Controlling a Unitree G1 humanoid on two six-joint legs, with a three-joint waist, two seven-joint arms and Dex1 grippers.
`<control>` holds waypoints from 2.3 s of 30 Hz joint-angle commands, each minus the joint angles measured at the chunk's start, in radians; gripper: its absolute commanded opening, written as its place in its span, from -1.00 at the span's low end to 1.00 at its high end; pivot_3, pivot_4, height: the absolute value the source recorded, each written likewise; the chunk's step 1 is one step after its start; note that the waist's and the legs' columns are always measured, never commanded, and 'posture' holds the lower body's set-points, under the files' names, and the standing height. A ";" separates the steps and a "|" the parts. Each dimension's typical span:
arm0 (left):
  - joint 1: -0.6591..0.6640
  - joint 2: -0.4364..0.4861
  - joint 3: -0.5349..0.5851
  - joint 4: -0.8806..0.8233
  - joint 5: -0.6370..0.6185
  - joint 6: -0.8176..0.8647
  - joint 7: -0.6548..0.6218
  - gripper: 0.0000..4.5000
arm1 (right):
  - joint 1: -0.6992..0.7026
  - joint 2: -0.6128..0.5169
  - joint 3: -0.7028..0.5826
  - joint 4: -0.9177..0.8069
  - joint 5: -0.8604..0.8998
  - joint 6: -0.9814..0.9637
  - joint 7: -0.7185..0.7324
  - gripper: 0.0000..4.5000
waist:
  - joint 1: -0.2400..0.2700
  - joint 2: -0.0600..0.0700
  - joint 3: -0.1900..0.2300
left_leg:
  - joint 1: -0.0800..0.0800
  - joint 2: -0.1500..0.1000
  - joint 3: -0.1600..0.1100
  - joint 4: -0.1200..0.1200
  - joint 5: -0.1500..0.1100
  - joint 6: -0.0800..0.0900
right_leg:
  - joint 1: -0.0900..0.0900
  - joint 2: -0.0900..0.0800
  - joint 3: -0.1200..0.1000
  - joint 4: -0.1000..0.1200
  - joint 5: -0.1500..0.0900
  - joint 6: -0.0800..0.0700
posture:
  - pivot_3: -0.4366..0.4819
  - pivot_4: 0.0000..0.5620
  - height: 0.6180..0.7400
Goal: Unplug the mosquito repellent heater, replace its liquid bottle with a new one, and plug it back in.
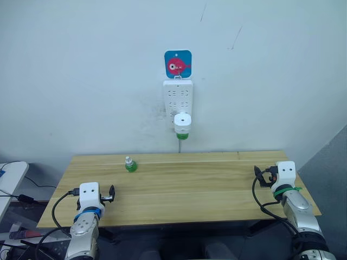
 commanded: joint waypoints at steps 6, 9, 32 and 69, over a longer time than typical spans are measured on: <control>0.035 0.017 -0.013 -0.091 0.027 0.014 0.010 1.00 | -0.013 -0.009 -0.006 -0.021 0.003 -0.007 0.010 0.99 | 0.001 -0.001 0.006 | 0.000 0.000 0.000 0.000 0.000 0.000 | 0.000 0.000 0.001 0.000 0.000 0.000 | 0.07 -0.75 1.00; 0.044 0.014 -0.008 -0.117 0.017 0.024 0.004 1.00 | -0.015 -0.006 -0.003 -0.021 0.003 -0.006 0.010 0.99 | 0.002 -0.001 0.008 | 0.000 0.000 0.000 0.000 0.000 0.000 | 0.000 0.000 0.001 0.000 0.000 0.000 | 0.07 -0.73 1.00; -0.074 0.188 -0.037 -0.753 -0.378 0.416 -0.365 1.00 | -0.018 -0.104 0.047 -0.631 0.254 0.374 0.269 0.99 | 0.020 0.002 0.073 | -0.002 0.000 -0.004 0.001 0.000 0.000 | -0.001 -0.001 0.000 0.000 -0.001 -0.002 | 0.03 -0.54 1.00; -0.988 0.040 -0.266 0.257 -0.156 0.115 -0.778 -0.06 | -0.409 -0.054 0.215 -1.037 0.347 0.992 0.101 1.00 | -0.006 0.002 0.096 | -0.037 -0.002 -0.023 0.017 -0.002 -0.002 | -0.020 -0.002 -0.023 0.001 0.003 -0.003 | -0.37 -0.39 1.00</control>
